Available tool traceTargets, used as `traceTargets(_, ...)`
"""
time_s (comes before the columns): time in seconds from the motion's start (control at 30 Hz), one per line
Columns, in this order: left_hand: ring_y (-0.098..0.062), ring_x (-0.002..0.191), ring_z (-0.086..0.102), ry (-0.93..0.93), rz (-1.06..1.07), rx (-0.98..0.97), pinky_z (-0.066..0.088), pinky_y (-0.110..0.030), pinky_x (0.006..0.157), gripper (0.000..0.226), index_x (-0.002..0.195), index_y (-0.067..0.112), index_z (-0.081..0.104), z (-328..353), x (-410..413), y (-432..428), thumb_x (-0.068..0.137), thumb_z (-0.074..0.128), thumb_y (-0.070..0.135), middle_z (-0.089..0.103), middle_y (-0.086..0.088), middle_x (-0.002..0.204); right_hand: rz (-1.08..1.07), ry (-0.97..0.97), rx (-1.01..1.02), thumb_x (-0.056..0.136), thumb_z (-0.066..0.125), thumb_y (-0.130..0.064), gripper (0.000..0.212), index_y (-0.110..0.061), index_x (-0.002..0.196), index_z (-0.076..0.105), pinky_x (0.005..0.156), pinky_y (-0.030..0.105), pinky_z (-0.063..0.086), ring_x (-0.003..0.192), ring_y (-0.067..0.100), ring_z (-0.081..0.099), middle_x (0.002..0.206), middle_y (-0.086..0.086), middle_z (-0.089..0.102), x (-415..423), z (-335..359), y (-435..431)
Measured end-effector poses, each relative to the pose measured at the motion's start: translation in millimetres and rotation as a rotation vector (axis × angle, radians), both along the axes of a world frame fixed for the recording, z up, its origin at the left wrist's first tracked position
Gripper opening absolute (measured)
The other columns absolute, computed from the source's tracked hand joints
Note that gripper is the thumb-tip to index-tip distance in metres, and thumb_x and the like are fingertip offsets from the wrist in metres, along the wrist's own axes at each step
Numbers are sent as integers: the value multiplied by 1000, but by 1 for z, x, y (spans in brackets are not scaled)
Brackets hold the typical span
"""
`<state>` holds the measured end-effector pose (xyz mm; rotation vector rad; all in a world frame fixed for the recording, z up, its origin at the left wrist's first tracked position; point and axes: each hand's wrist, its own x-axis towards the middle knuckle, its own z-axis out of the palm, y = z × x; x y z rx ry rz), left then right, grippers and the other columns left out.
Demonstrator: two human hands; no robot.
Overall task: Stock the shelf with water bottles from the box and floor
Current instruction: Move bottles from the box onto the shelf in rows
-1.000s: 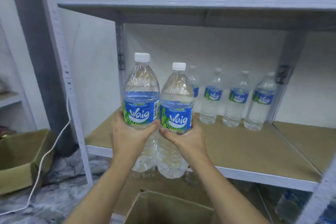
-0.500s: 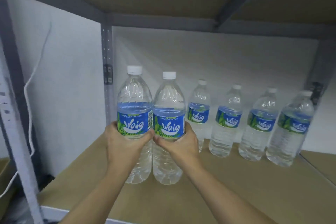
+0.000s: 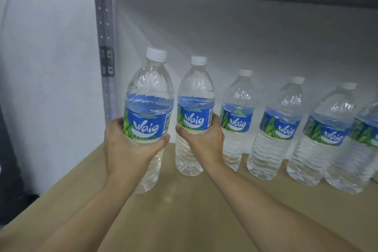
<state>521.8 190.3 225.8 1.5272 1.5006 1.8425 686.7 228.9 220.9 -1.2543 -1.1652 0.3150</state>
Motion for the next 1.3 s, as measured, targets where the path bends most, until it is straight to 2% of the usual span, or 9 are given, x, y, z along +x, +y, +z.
traceTargets(0.13,-4,86,61,6,4,13,45,-20,70,75,106,21,52,-1,-2,5,46,93,40,61,1,107,3,40,-18,57,93,-32,71,-22,114,52,61,2,42,81,-11,59,99,-11,66,-2,-10,20)
traceTargets(0.37,0,88,59,1,8,20,44,-18,71,73,104,26,49,-1,-4,7,47,93,40,59,2,109,35,41,-23,57,92,-29,80,-20,123,49,74,8,46,98,11,64,113,-2,62,-10,-27,47)
traceTargets(0.5,-14,94,59,-5,18,31,47,-30,78,70,100,29,48,-3,-5,6,48,93,40,57,0,109,47,39,9,60,91,-27,80,-21,127,47,77,10,46,100,9,63,115,-3,61,-6,-33,52)
traceTargets(0.7,-12,92,56,-13,25,27,42,-19,70,70,101,27,48,-5,-9,5,50,94,36,56,0,110,82,17,-6,62,90,-23,81,-21,130,45,72,0,44,97,3,62,115,-5,60,-4,-33,53)
traceTargets(0.87,-17,95,59,-34,32,18,47,-31,79,71,102,25,48,-3,-11,5,49,93,37,57,-2,110,106,25,-29,64,90,-21,81,-22,130,44,75,6,47,97,-2,63,113,-6,64,0,-35,54)
traceTargets(1.07,-17,96,59,-13,38,29,48,-31,80,72,102,25,47,0,-12,8,49,94,38,56,-3,110,119,13,-72,68,89,-21,87,-19,138,37,77,-4,40,102,-9,56,122,-7,57,3,-35,47)
traceTargets(1.13,-17,96,59,-6,34,33,49,-31,80,72,102,25,47,0,-13,10,49,94,39,56,-2,110,122,-44,-201,65,88,-36,98,-20,143,32,94,8,42,118,2,53,135,-8,51,3,-42,41)
traceTargets(1.2,-17,97,60,-13,32,30,49,-32,81,73,103,24,48,-1,-13,12,49,94,40,56,-2,110,50,-160,-408,62,83,-46,106,-18,148,27,109,37,43,136,18,44,147,-2,43,0,-56,26)
traceTargets(1.3,-17,97,60,-24,34,23,51,-35,83,74,105,23,49,-4,-13,18,48,93,42,56,-2,110,-30,-414,-614,80,66,-43,70,-13,138,41,105,40,43,132,26,45,140,4,45,1,-77,-9)
